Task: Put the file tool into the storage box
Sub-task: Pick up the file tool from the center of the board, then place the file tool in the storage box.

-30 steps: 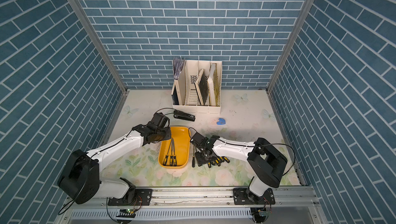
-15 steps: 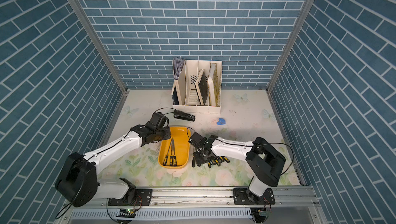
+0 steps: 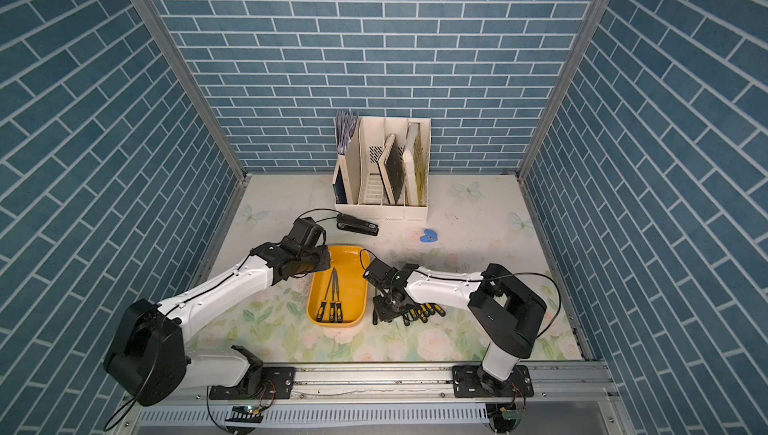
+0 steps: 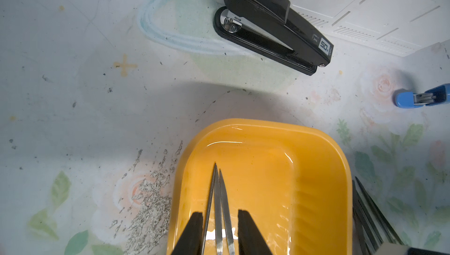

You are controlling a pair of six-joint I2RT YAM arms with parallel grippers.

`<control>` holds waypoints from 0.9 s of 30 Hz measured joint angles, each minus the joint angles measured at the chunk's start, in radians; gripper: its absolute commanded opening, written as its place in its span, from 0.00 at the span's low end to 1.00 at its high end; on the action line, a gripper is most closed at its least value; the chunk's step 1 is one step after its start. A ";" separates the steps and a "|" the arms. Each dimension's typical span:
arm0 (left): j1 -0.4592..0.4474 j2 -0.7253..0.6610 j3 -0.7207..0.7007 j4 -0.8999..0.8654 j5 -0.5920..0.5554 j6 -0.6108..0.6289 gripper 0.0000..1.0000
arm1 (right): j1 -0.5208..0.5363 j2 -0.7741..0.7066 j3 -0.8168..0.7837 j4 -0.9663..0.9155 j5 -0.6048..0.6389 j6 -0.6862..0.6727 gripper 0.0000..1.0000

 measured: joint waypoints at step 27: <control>-0.086 -0.099 -0.053 0.292 0.267 -0.245 0.66 | 0.021 -0.272 0.039 -0.078 0.025 -0.008 0.09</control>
